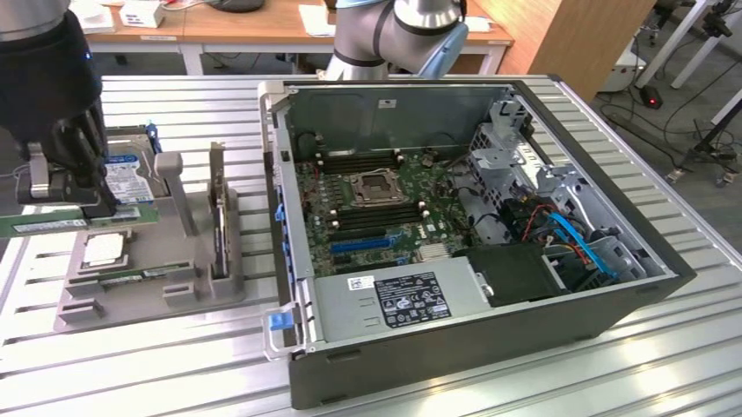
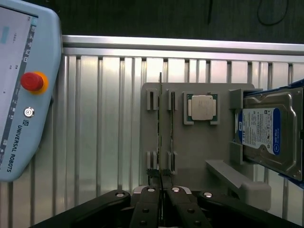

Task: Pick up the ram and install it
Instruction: 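Pick up the ram and move it above insertion slot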

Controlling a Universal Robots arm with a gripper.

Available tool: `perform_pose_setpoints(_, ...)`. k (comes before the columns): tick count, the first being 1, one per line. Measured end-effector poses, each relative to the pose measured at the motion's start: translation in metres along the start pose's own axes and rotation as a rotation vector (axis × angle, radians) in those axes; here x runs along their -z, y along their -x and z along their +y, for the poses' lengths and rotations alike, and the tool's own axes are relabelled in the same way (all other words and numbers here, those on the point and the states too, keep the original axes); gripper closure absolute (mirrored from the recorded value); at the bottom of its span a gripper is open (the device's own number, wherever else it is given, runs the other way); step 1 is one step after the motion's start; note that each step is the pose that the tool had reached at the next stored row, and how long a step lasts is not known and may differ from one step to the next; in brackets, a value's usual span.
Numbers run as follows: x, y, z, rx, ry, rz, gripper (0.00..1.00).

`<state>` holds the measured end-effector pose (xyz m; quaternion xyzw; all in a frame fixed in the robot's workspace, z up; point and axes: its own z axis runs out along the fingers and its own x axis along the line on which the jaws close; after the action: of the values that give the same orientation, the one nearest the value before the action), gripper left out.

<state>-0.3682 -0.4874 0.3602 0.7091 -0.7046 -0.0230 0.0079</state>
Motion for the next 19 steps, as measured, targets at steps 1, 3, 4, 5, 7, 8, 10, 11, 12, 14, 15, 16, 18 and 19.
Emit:
perform_pose_setpoints(1, 0.0016, 0.000, 0.0001, 0.000, 0.0000, 0.0000, 0.89)
perform_pose_setpoints(3, 0.0052, 0.000, 0.0002, 0.000, 0.0000, 0.0001, 0.89)
perform_pose_setpoints(4, 0.0070, 0.000, 0.0003, 0.000, 0.0000, 0.0000, 0.89)
perform_pose_setpoints(5, 0.0089, 0.000, 0.0004, 0.000, -0.0001, 0.0000, 0.89)
perform_pose_setpoints(7, 0.0124, 0.000, 0.0005, 0.000, 0.0000, 0.0001, 0.89)
perform_pose_setpoints(8, 0.0139, 0.000, 0.0006, 0.000, -0.0001, -0.0001, 0.89)
perform_pose_setpoints(10, 0.0171, 0.000, 0.0007, 0.000, 0.0000, 0.0000, 0.89)
perform_pose_setpoints(11, 0.0190, 0.000, 0.0008, 0.000, 0.0000, 0.0000, 0.89)
perform_pose_setpoints(12, 0.0209, 0.000, 0.0009, 0.000, 0.0000, 0.0000, 0.89)
perform_pose_setpoints(14, 0.0245, 0.001, 0.0011, 0.000, 0.0000, 0.0000, 0.89)
perform_pose_setpoints(15, 0.0263, 0.001, 0.0011, 0.000, 0.0000, 0.0000, 0.89)
perform_pose_setpoints(16, 0.0280, 0.001, 0.0012, 0.000, 0.0000, 0.0000, 0.89)
perform_pose_setpoints(18, 0.0317, 0.001, 0.0014, 0.000, 0.0001, 0.0000, 0.89)
perform_pose_setpoints(19, 0.0338, 0.001, 0.0015, 0.000, 0.0000, 0.0000, 0.89)
